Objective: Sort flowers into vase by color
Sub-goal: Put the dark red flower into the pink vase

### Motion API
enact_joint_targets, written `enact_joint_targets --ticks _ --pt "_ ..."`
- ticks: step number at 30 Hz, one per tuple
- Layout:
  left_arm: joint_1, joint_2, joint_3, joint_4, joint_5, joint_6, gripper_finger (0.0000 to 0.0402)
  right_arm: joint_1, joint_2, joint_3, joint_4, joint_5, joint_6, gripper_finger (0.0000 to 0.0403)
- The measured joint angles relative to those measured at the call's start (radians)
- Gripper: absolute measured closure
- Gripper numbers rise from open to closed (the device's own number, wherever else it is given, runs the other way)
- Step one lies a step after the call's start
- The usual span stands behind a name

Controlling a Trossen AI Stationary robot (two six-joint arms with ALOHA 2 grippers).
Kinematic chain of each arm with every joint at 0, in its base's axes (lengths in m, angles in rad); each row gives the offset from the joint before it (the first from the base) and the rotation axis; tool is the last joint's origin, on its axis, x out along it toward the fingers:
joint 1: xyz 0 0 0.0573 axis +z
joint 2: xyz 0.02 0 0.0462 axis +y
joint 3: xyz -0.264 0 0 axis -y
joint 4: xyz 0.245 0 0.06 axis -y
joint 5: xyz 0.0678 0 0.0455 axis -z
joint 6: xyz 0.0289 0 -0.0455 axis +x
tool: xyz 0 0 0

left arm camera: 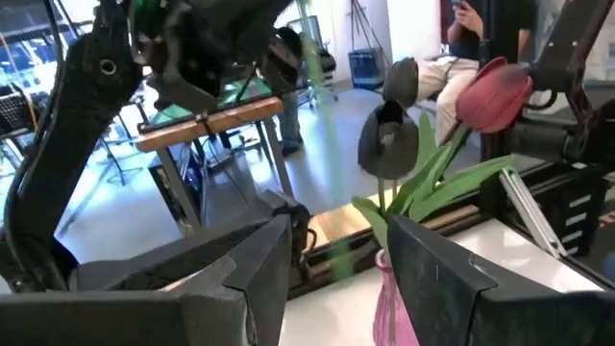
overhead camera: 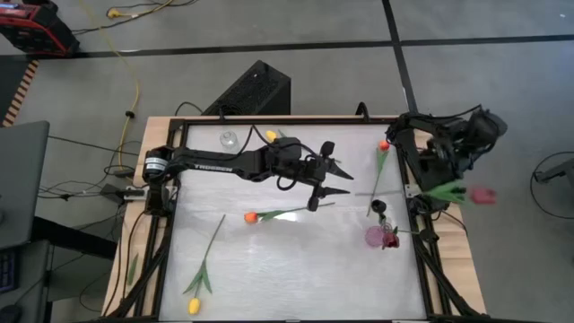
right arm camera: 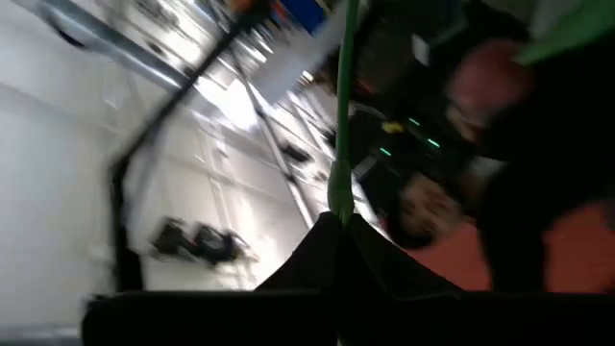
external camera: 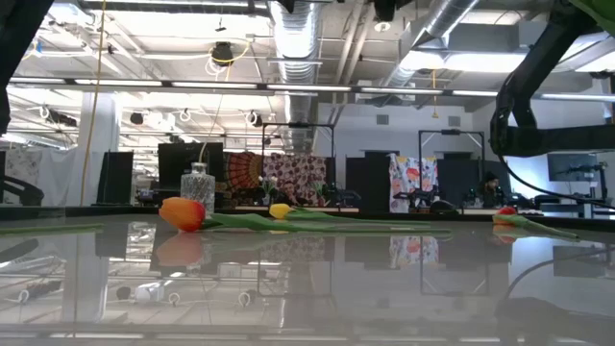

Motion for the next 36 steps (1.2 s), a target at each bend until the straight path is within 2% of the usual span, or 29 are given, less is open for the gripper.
enact_joint_targets --ticks 3,7,11,14,19,22,24,27,32,36 --pt "0.0 0.0 0.0 0.017 -0.001 0.02 0.0237 0.0 0.0 0.0 -0.093 -0.099 0.044 0.0365" --pt "0.0 0.0 0.0 -0.005 -0.054 -0.014 0.0237 0.0 0.0 0.0 -0.166 -0.12 0.093 0.0365" --pt "0.0 0.0 0.0 -0.05 -0.061 -0.068 0.0237 0.0 0.0 0.0 -0.181 -0.187 0.118 0.0365" --pt "-0.008 0.006 0.0 -0.097 -0.063 -0.071 0.0237 -0.002 -0.018 0.0 -0.253 -0.183 0.167 0.0365" --pt "-0.033 0.009 -0.001 -0.167 -0.063 -0.07 0.0237 -0.003 -0.056 0.002 -0.317 -0.103 0.249 0.0365" --pt "-0.055 0.009 -0.001 -0.246 -0.07 -0.044 0.0237 -0.002 -0.056 0.002 -0.255 -0.089 0.26 0.0365" --pt "-0.069 0.009 -0.001 -0.305 -0.111 -0.023 0.0237 -0.002 -0.051 0.002 -0.209 -0.081 0.257 0.0365" --pt "-0.08 0.003 -0.058 -0.302 -0.169 -0.014 0.0237 -0.002 -0.045 0.002 -0.178 -0.069 0.256 0.0365" --pt "-0.076 0.002 -0.241 -0.099 -0.182 -0.045 0.0237 -0.002 -0.045 0.002 -0.075 -0.023 0.232 0.0365" --pt "-0.068 0.0 -0.338 0.086 -0.182 -0.075 0.0237 -0.002 -0.043 0.002 0.16 0.107 0.014 0.0365"
